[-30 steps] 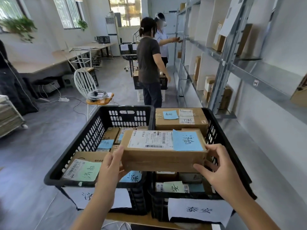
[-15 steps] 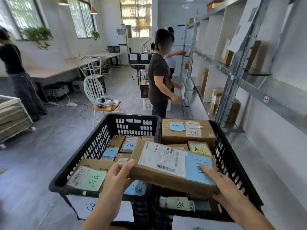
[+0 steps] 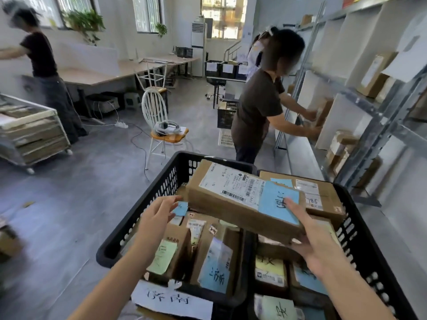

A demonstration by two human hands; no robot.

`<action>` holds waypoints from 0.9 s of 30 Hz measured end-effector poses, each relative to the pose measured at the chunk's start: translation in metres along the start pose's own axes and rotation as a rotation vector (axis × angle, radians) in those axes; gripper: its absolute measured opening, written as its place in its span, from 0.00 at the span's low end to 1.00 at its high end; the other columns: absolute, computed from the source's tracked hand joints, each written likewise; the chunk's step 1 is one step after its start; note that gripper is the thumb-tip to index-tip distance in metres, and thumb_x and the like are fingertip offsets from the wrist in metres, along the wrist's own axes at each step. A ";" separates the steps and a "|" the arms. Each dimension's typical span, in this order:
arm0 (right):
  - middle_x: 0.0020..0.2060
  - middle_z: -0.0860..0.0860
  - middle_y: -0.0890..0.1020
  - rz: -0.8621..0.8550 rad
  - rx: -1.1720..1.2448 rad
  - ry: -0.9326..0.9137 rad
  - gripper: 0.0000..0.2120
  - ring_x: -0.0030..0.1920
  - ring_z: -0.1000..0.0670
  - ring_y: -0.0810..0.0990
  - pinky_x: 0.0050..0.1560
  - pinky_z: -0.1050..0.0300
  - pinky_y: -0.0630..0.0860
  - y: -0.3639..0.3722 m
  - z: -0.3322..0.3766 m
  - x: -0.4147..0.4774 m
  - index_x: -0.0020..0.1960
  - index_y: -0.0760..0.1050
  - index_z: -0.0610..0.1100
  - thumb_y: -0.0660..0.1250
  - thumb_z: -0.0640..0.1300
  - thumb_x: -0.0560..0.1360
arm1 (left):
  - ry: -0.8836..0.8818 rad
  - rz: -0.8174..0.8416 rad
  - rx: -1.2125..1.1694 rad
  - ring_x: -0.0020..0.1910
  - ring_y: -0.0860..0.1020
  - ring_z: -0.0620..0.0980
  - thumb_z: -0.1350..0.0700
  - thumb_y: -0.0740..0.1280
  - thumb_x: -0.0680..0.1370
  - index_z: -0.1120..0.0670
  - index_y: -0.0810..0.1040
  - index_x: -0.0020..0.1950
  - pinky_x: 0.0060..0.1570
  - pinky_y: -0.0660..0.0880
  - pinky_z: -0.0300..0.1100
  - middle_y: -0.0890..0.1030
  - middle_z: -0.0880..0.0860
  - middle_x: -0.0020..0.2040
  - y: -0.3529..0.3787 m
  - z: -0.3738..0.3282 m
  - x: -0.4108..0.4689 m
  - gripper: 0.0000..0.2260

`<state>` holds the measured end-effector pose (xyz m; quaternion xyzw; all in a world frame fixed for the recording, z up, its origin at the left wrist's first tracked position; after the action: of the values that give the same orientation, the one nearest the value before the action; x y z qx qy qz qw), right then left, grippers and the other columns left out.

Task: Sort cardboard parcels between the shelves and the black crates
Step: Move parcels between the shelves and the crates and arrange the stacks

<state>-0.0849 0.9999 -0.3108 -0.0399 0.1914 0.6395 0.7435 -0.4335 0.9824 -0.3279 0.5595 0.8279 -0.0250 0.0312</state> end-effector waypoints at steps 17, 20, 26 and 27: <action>0.47 0.43 0.86 -0.155 -0.130 0.136 0.27 0.45 0.44 0.85 0.44 0.52 0.81 0.161 -0.047 0.174 0.60 0.77 0.39 0.77 0.56 0.69 | -0.076 0.128 0.332 0.55 0.75 0.45 0.56 0.63 0.82 0.55 0.77 0.68 0.50 0.71 0.35 0.77 0.47 0.57 0.007 0.036 0.165 0.15; 0.50 0.42 0.84 -0.257 -0.151 0.138 0.29 0.49 0.42 0.84 0.52 0.48 0.80 0.155 -0.062 0.197 0.63 0.75 0.37 0.75 0.56 0.71 | -0.099 0.214 0.372 0.57 0.75 0.44 0.56 0.63 0.82 0.55 0.78 0.67 0.57 0.70 0.38 0.78 0.49 0.61 0.023 0.045 0.177 0.14; 0.50 0.41 0.84 -0.338 -0.197 0.200 0.24 0.51 0.40 0.82 0.59 0.43 0.78 0.138 -0.088 0.232 0.59 0.77 0.38 0.72 0.55 0.74 | -0.133 0.318 0.437 0.63 0.75 0.48 0.55 0.62 0.82 0.54 0.75 0.69 0.65 0.74 0.50 0.78 0.50 0.64 0.041 0.056 0.204 0.16; 0.49 0.41 0.84 -0.333 -0.203 0.204 0.22 0.51 0.40 0.83 0.57 0.45 0.78 0.138 -0.092 0.237 0.58 0.77 0.38 0.72 0.55 0.74 | -0.135 0.321 0.434 0.62 0.75 0.48 0.55 0.62 0.82 0.54 0.75 0.69 0.65 0.74 0.49 0.78 0.50 0.64 0.042 0.057 0.207 0.16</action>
<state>-0.2143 1.2189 -0.4496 -0.2102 0.1910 0.5164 0.8078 -0.4707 1.1852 -0.4017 0.6743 0.6999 -0.2337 -0.0306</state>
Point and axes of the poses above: each hand's wrist, its own x-axis towards the middle knuckle, its own y-axis out of the palm, z = x × y, the point moved 9 cm from there along x, towards the middle knuckle
